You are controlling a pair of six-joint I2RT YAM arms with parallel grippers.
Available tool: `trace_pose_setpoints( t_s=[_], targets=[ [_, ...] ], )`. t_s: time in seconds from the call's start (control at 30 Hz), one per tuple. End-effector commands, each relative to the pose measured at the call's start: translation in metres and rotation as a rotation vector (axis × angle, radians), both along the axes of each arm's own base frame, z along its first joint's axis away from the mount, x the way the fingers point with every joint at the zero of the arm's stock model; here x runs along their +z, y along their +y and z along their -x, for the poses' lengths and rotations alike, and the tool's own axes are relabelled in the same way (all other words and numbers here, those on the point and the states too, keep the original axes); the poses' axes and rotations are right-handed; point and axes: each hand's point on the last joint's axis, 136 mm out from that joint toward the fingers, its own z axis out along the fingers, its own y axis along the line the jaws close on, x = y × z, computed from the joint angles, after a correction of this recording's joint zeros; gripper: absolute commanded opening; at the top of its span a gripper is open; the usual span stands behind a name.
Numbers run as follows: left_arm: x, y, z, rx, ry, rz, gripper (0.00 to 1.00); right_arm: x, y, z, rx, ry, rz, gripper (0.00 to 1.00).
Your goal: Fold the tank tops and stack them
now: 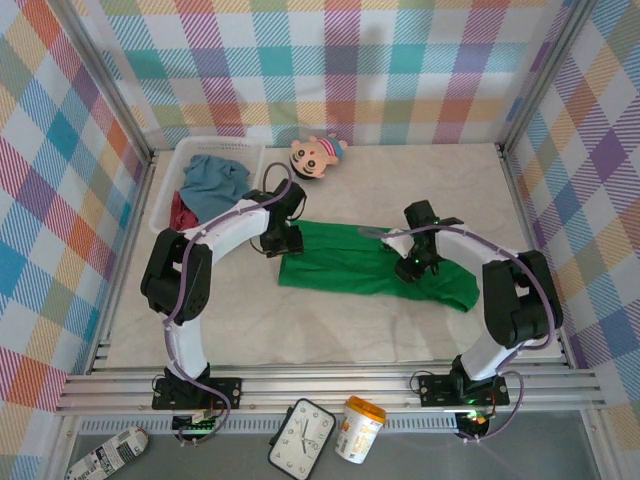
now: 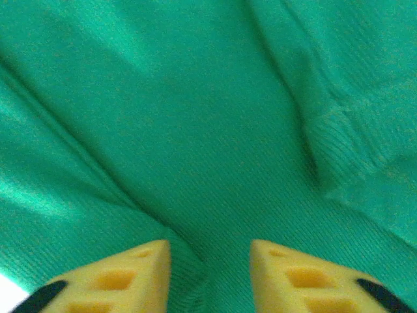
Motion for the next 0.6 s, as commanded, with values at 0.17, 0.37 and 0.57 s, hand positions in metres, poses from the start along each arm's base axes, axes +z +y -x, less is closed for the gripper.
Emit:
trace_pose_setpoints(
  t_s=[0.17, 0.37, 0.57],
  targets=[
    [0.029, -0.05, 0.027, -0.095, -0.031, 0.138, 0.54, 0.046, -0.053, 0.029, -0.297, -0.064, 0.026, 0.5],
    [-0.007, -0.087, 0.041, -0.188, 0.027, 0.187, 0.54, 0.092, -0.089, 0.035, -0.743, -0.1, -0.088, 0.58],
    [-0.03, -0.082, 0.038, -0.252, 0.042, 0.12, 0.54, 0.106, -0.094, 0.033, -1.178, -0.027, -0.321, 0.59]
  ],
)
